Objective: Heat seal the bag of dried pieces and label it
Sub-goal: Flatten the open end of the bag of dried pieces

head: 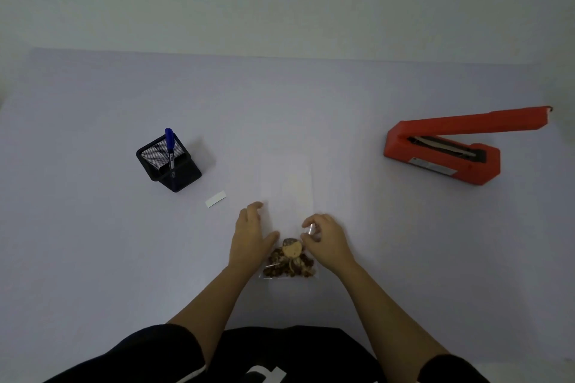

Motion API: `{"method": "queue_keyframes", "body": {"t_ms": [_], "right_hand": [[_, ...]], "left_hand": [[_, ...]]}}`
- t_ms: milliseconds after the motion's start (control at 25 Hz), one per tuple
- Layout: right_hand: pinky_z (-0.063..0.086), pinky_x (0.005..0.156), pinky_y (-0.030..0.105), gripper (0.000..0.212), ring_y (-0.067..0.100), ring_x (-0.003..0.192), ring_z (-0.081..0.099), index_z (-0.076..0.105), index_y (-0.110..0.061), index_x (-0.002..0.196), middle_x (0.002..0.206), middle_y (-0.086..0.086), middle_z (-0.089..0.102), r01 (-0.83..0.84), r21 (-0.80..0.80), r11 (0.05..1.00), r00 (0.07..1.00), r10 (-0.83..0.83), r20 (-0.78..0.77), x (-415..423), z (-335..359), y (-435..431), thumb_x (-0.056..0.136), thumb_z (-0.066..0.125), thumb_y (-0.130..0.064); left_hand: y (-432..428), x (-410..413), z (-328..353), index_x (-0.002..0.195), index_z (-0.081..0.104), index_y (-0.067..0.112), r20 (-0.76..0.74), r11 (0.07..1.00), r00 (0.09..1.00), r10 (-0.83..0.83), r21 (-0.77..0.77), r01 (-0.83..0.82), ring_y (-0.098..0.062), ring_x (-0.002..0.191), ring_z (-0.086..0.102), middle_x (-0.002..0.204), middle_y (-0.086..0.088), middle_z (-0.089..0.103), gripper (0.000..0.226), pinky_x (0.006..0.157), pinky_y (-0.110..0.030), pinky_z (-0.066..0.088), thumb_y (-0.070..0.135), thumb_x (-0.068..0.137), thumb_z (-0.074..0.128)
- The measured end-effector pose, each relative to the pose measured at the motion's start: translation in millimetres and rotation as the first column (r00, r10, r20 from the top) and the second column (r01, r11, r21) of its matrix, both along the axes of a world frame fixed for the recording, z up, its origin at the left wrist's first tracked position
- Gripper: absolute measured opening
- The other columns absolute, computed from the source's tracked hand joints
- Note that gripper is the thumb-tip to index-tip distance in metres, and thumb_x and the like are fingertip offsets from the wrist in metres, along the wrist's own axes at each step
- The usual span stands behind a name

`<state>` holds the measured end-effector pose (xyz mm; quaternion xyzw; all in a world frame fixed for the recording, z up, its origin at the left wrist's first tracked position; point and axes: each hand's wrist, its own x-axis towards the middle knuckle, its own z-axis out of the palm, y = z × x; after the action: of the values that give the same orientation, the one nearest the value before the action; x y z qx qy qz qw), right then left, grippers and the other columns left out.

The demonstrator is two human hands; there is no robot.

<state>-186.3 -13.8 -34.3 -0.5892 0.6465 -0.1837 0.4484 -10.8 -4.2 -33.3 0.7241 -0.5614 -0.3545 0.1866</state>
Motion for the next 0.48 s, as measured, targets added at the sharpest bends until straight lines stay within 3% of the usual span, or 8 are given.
{"method": "queue_keyframes", "body": {"t_ms": [80,200,320,480], "right_hand": [[0.047,0.073,0.030,0.007,0.014,0.091,0.051,0.067,-0.021,0.084,0.095,0.000,0.051,0.023,-0.052,0.998,0.991,-0.030,-0.132,4.7,-0.6,-1.9,0.078,0.065,-0.023],[0.045,0.068,0.028,0.013,0.016,0.089,0.052,0.072,-0.021,0.081,0.091,-0.001,0.049,0.068,-0.053,0.996,0.958,-0.080,-0.275,7.5,5.0,-9.2,0.080,0.063,-0.030],[0.044,0.061,0.025,0.013,0.018,0.083,0.058,0.072,-0.023,0.081,0.085,-0.002,0.061,0.008,-0.027,1.000,0.945,-0.017,-0.327,11.4,9.7,-17.5,0.079,0.064,-0.033],[0.053,0.068,0.030,0.013,0.017,0.084,0.062,0.072,-0.025,0.081,0.082,-0.005,0.072,-0.013,0.020,1.000,0.914,0.021,-0.406,17.1,8.9,-23.4,0.077,0.070,-0.037]], "left_hand": [[-1.1,-2.3,-2.5,0.109,0.056,0.008,0.136,0.994,0.987,-0.087,-0.047,0.094,-0.022,0.095,0.049,0.106,-0.009,0.047,0.036,0.076,-0.023,0.041,0.019,0.077,0.071],[-6.3,-6.8,-1.5,0.092,0.067,0.004,0.150,0.985,0.975,-0.161,-0.030,0.168,-0.024,0.087,0.054,0.094,-0.012,0.056,0.014,0.074,-0.027,0.046,0.012,0.081,0.062],[-12.3,-13.4,3.4,0.088,0.068,0.004,0.106,0.985,0.979,-0.171,0.031,0.169,-0.023,0.079,0.059,0.087,-0.011,0.066,0.015,0.073,-0.031,0.050,0.012,0.083,0.056],[-21.4,-16.9,5.5,0.081,0.064,0.006,0.115,0.981,0.982,-0.148,0.146,0.130,-0.020,0.074,0.058,0.077,-0.006,0.065,0.018,0.066,-0.028,0.046,0.024,0.083,0.062]]}}
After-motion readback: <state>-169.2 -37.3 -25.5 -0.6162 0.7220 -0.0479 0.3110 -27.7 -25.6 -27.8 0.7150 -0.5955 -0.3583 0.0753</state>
